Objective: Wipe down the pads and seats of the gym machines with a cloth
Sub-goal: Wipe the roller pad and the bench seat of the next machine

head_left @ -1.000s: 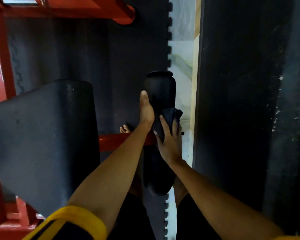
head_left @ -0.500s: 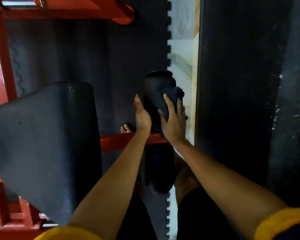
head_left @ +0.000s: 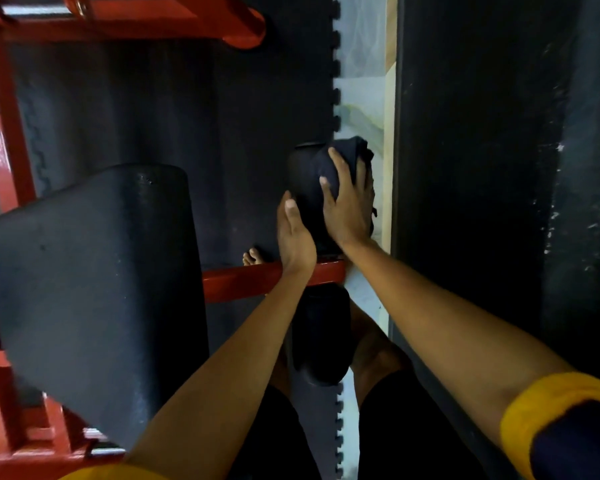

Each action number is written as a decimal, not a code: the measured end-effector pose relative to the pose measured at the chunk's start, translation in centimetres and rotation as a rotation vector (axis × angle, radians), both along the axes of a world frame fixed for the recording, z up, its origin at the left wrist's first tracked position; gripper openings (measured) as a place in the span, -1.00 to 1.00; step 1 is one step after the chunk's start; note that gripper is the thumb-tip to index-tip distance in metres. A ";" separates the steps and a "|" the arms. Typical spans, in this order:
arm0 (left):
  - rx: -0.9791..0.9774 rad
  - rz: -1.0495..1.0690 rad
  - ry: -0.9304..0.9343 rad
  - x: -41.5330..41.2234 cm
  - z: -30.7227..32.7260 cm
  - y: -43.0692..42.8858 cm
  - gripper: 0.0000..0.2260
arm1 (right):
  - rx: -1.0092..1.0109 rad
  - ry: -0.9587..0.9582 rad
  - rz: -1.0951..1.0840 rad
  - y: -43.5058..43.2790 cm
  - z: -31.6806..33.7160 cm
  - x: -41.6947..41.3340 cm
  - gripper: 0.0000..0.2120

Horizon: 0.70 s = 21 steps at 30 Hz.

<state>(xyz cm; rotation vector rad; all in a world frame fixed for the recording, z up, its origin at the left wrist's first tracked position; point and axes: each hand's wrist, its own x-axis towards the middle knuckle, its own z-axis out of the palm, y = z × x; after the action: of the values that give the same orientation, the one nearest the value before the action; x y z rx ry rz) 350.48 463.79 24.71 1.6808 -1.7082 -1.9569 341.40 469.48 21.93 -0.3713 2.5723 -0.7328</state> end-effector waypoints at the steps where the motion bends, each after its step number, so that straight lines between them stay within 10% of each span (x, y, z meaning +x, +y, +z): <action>1: 0.017 0.022 -0.006 -0.3 -0.3 -0.7 -0.52 | -0.014 -0.004 0.015 0.8 0.3 1.0 -0.46; 7: 0.352 0.099 0.018 -1.8 -2.2 -2.7 -0.47 | 0.012 -0.106 0.191 8.2 1.7 10.4 -0.48; 21: 0.311 -0.074 0.020 1.6 -1.3 -2.6 -0.39 | 0.161 0.052 0.151 0.5 1.6 3.1 -0.45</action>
<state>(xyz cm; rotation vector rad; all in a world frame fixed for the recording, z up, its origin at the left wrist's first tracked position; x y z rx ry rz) 352.09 461.17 23.41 1.6972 -1.5446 -2.3695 344.49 469.96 23.53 -0.5318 2.5950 -0.4655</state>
